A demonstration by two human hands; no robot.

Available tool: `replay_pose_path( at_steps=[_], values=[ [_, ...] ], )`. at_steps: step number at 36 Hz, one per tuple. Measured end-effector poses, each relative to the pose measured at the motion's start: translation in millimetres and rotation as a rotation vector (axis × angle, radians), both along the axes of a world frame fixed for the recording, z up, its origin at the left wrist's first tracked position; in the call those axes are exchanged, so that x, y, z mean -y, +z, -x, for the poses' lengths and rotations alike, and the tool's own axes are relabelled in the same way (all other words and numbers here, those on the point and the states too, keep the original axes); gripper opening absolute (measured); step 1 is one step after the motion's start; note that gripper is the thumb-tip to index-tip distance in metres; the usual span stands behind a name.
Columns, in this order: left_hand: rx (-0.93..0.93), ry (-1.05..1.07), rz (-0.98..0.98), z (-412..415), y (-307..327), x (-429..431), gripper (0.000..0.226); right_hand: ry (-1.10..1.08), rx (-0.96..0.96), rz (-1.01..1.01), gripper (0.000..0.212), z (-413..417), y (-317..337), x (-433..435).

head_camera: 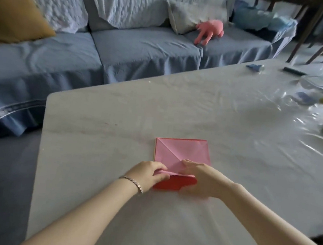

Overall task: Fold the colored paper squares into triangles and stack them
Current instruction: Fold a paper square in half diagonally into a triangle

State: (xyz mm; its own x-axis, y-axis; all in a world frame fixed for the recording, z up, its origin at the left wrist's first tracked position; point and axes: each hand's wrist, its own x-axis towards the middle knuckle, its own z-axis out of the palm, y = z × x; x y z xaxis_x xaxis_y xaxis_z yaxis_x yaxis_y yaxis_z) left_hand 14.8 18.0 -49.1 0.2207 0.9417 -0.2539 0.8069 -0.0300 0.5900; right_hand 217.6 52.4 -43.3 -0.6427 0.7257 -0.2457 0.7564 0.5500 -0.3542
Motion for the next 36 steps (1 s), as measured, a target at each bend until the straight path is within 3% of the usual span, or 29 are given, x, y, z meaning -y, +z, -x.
replay_pose_path(
  at_steps=[5, 10, 13, 18, 22, 25, 27, 31, 32, 36],
  values=[
    [-0.103, 0.077, -0.087, -4.3, 10.7, 6.3, 0.021, -0.125, -0.096, 0.008, 0.024, -1.8, 3.0, 8.7],
    [0.01, 0.179, -0.091, -6.0, 16.0, 27.2, 0.026, -0.183, -0.078, -0.134, 0.023, -4.0, 3.9, 19.3],
    [0.174, 0.39, -0.058, -7.8, 19.5, 42.4, 0.034, -0.194, -0.086, -0.241, 0.02, -6.5, 5.6, 29.8],
    [0.813, 0.815, 0.185, -3.9, 32.0, 67.6, 0.053, -0.093, -0.398, -0.576, 0.008, 1.6, 7.6, 62.9],
    [0.861, 0.991, 0.186, 19.0, 21.5, 84.9, 0.09, 0.033, -0.586, -0.698, 0.047, 9.5, 1.6, 99.4],
    [0.877, 1.093, 0.204, 36.9, 16.4, 99.2, 0.121, 0.074, -0.664, -0.672, 0.045, 12.7, -8.5, 118.0],
    [0.946, 1.112, 0.256, 43.5, 16.2, 108.5, 0.11, 0.116, -0.691, -0.639, 0.039, 15.4, -16.9, 124.8],
    [0.897, 1.104, 0.266, 52.0, 18.8, 122.9, 0.02, 0.225, -0.724, -0.586, 0.034, 23.5, -25.4, 133.2],
    [0.857, 1.099, 0.259, 55.3, 18.2, 125.6, 0.007, 0.243, -0.726, -0.574, 0.033, 25.3, -25.9, 133.8],
    [0.708, 1.094, 0.171, 71.1, 14.4, 130.1, 0.01, 0.252, -0.727, -0.502, 0.034, 30.1, -27.9, 134.4]
  ],
)
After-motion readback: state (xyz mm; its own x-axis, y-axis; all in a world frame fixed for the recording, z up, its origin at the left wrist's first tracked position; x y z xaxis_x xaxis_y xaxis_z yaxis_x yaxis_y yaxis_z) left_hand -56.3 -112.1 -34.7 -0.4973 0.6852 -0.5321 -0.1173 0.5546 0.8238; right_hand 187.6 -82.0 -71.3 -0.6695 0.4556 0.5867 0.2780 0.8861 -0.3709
